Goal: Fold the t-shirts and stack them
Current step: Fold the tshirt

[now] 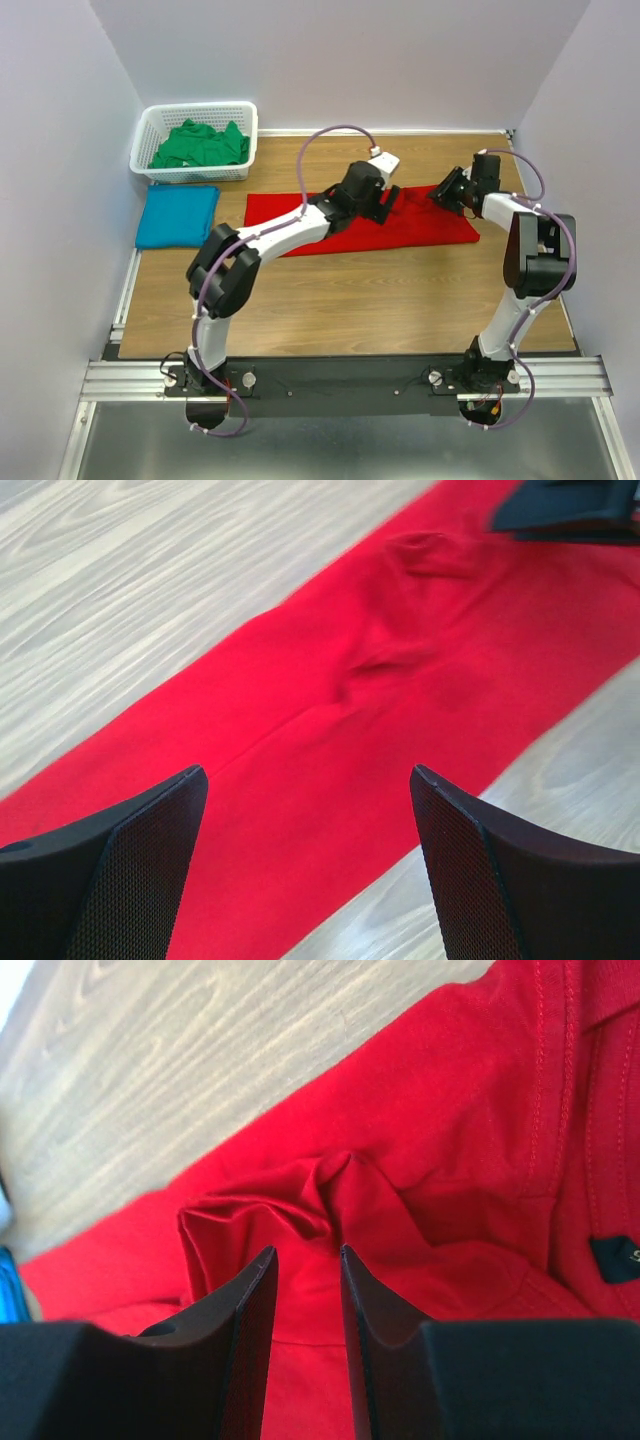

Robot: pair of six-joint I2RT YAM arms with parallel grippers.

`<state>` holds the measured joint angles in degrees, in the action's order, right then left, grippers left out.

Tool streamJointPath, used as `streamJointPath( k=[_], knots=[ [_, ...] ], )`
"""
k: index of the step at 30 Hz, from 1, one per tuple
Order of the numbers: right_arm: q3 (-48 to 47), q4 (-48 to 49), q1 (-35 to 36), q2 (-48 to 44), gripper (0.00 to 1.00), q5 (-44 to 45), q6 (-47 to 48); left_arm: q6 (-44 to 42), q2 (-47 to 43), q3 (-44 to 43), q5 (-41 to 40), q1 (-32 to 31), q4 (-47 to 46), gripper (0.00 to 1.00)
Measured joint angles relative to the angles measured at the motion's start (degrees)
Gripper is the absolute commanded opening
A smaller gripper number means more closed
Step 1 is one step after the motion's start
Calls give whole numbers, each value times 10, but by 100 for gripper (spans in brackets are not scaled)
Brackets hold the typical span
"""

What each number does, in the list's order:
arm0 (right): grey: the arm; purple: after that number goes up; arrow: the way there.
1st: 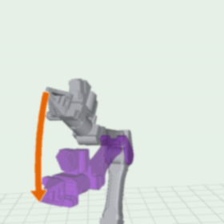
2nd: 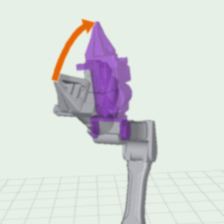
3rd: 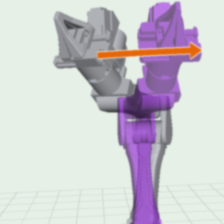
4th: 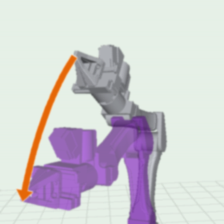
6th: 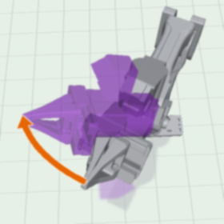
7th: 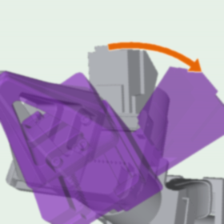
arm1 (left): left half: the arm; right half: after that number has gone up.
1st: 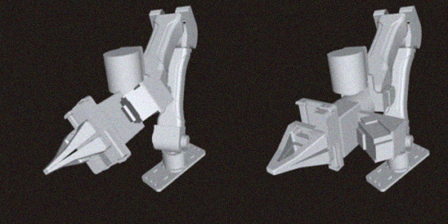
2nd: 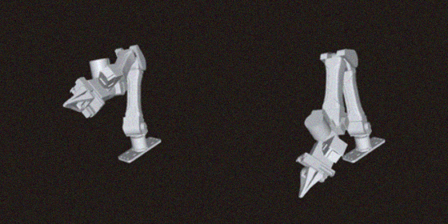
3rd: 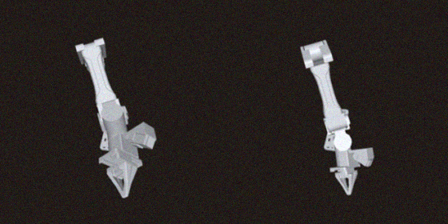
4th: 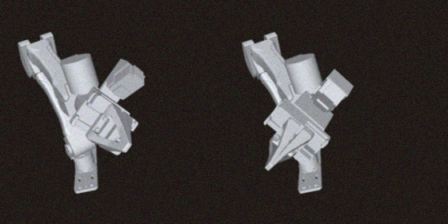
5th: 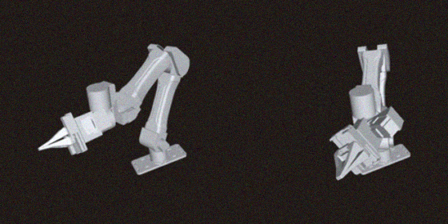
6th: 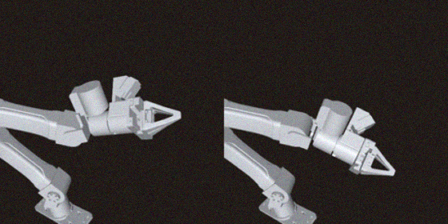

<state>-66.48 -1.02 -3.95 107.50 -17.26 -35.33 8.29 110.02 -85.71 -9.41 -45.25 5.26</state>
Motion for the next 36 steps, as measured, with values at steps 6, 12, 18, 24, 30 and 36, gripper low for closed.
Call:
streamJointPath(
  k=[6,12,18,24,30,36],
  knots=[
    [-3,1,0,5,40,-17,45,-27,75,-84,3,-29,0,90],
    [-22,1,0,38,40,-43,73,-38,127,-141,16,-31,1,90],
    [-32,1,0,64,33,-59,92,-42,159,-169,25,-31,2,89],
    [-44,1,0,69,6,-66,110,-43,176,-181,31,-31,2,85],
    [-68,0,0,69,1,-70,132,-47,190,-198,40,-31,6,77],
    [-116,-1,0,76,1,-80,163,-47,191,-207,41,-31,8,73]
  ],
)
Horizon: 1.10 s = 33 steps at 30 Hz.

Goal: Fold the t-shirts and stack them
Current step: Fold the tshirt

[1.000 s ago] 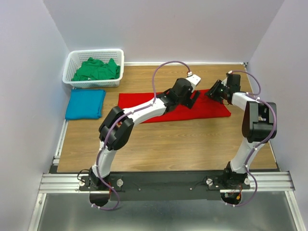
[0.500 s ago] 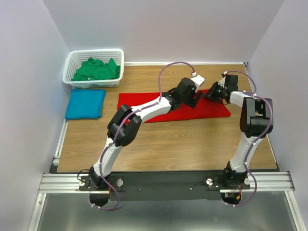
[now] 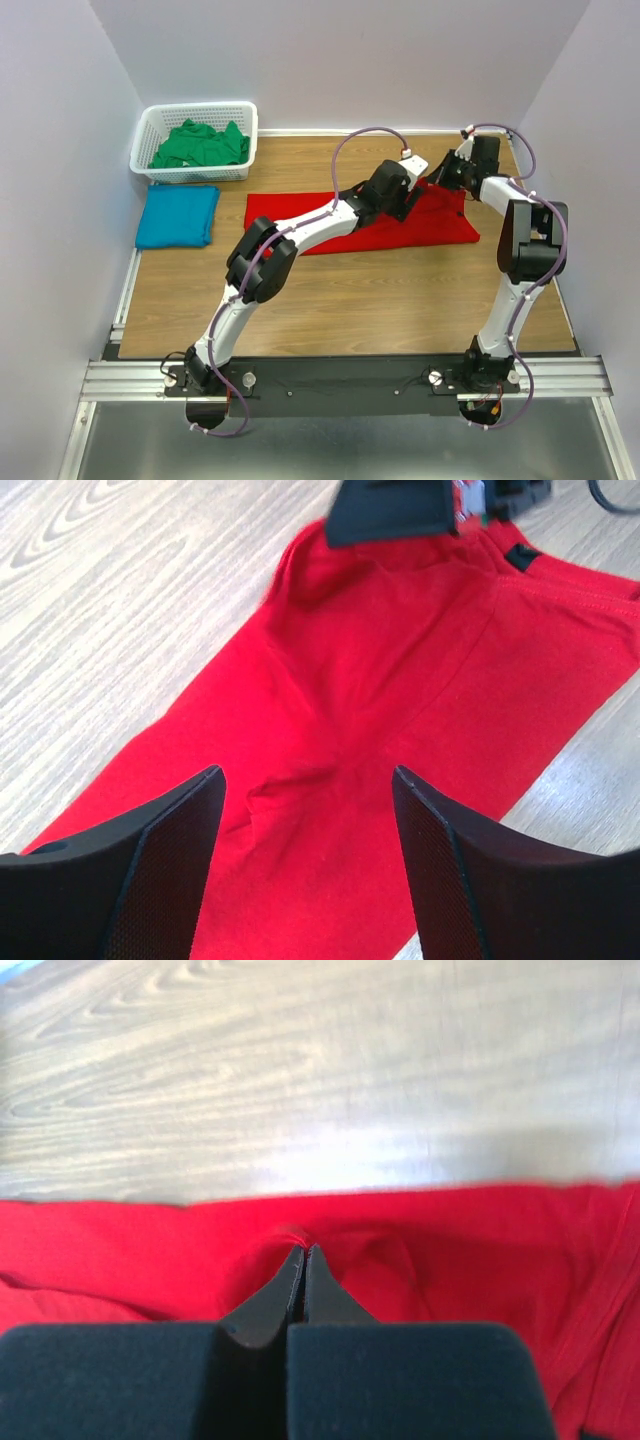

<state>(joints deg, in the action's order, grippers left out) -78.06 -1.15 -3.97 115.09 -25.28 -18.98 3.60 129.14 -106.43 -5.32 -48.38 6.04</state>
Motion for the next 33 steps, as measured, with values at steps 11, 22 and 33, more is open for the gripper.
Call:
streamJointPath(
  k=[11,22,33],
  knots=[
    [-43,-17,0,17,6,-10,71,8,23,-10,11,8,1,65],
    [-2,-20,0,15,7,46,115,14,23,2,35,11,1,64],
    [42,-14,0,-9,7,97,122,28,21,40,54,11,-1,54]
  ],
)
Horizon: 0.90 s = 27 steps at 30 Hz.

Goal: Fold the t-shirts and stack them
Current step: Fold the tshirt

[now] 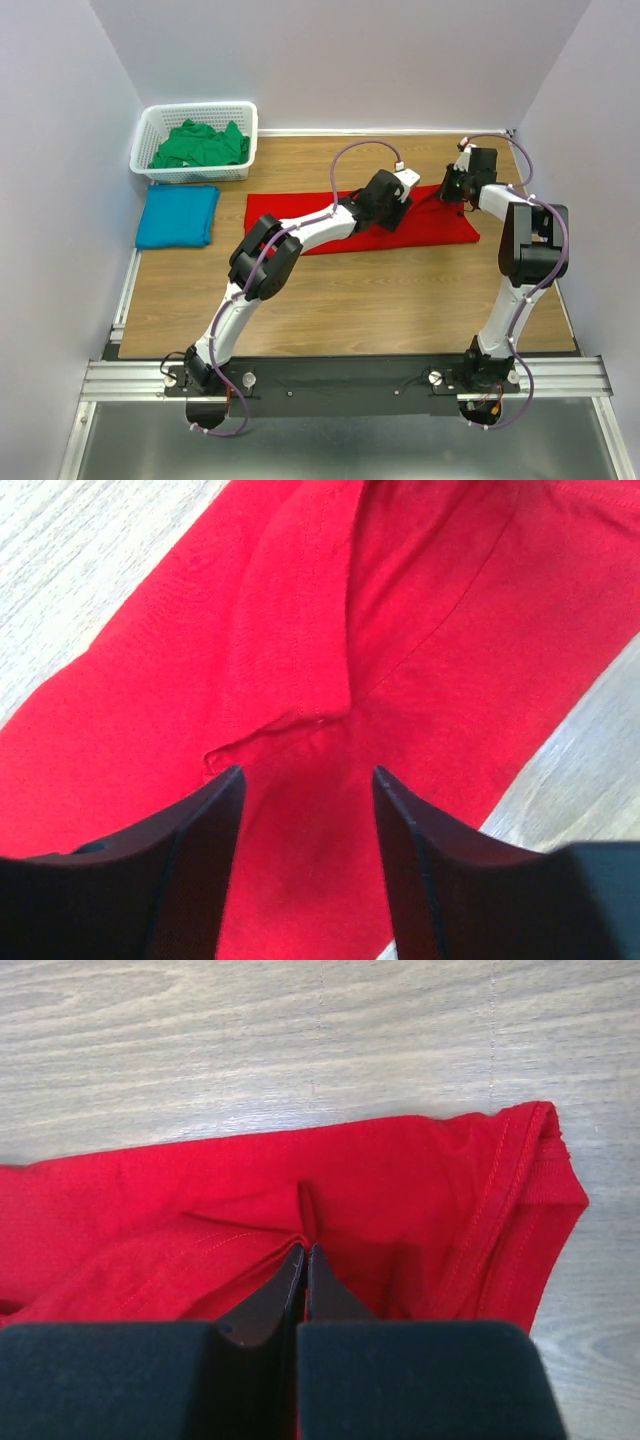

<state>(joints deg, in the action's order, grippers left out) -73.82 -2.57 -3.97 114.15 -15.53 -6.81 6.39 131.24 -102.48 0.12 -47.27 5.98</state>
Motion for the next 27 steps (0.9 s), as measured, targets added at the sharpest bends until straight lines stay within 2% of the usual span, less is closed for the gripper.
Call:
streamJointPath(
  k=[1,4,5,7,15,20,27],
  knots=[
    [3,0,0,-3,7,0,0,2,0,0,1,0,-1,49],
    [5,5,0,-6,7,0,0,19,0,0,3,0,-2,46],
    [6,7,0,-6,7,0,0,31,0,0,1,0,-3,42],
    [9,9,0,-6,7,0,-2,59,0,0,-8,0,-3,41],
    [11,17,0,-6,7,0,-7,232,0,-14,-13,10,9,57],
    [14,29,0,-6,7,0,-12,328,1,-14,4,20,9,59],
    [19,34,0,-6,7,0,-14,434,20,-21,24,27,-4,56]
  ],
)
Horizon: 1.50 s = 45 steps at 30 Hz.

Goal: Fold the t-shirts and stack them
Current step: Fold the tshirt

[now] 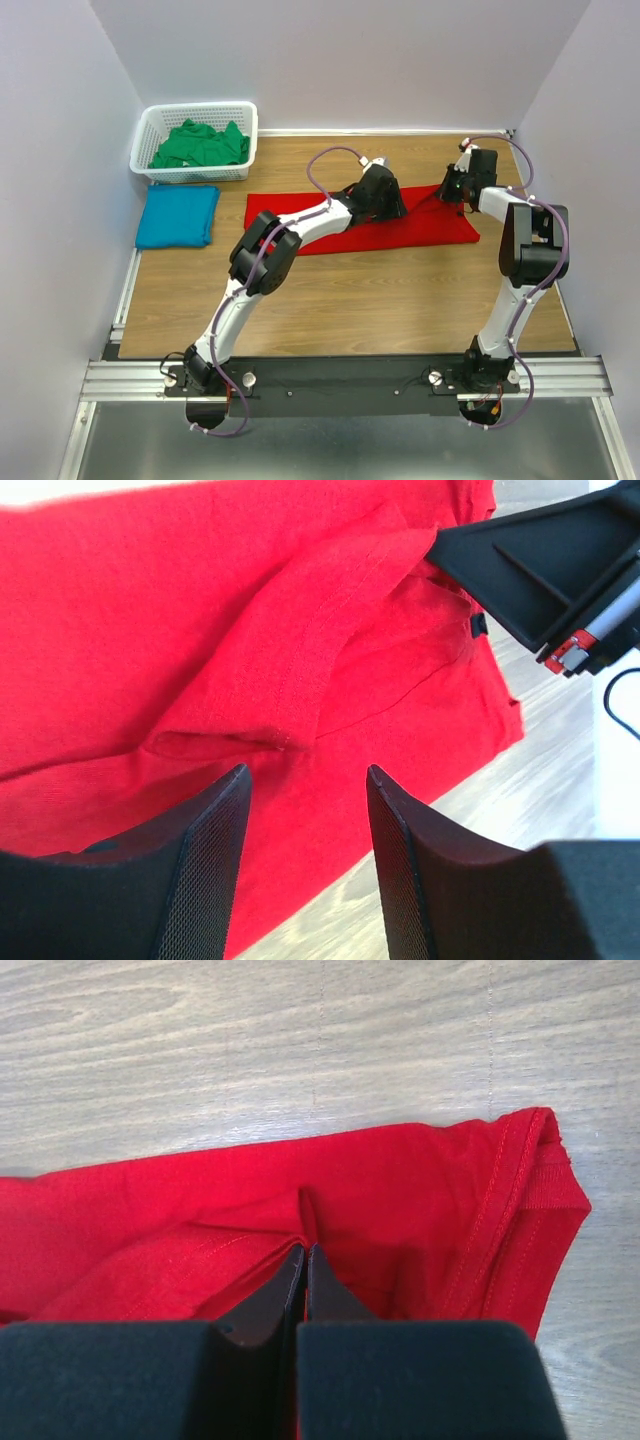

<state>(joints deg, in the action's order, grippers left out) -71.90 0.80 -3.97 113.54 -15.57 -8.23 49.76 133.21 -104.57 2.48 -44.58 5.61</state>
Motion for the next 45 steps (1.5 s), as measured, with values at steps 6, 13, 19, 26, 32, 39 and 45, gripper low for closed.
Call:
streamJointPath(
  k=[6,13,19,26,32,39,45],
  knots=[
    [3,8,0,-1,7,0,-3,55,17,-1,6,0,-6,54],
    [5,12,0,-5,7,-1,-5,100,21,-1,0,0,-20,53],
    [7,13,0,-6,7,-1,-8,125,23,-1,-15,0,-39,52],
    [8,14,0,-7,7,-2,-8,145,29,-1,-32,0,-41,52],
    [8,16,0,-7,7,-4,-9,151,44,-4,-33,0,-37,46],
    [8,17,0,-7,7,-4,-9,150,50,-8,-34,1,-32,8],
    [8,18,0,-9,7,-4,-9,145,50,-8,-34,4,-31,0]
  ],
)
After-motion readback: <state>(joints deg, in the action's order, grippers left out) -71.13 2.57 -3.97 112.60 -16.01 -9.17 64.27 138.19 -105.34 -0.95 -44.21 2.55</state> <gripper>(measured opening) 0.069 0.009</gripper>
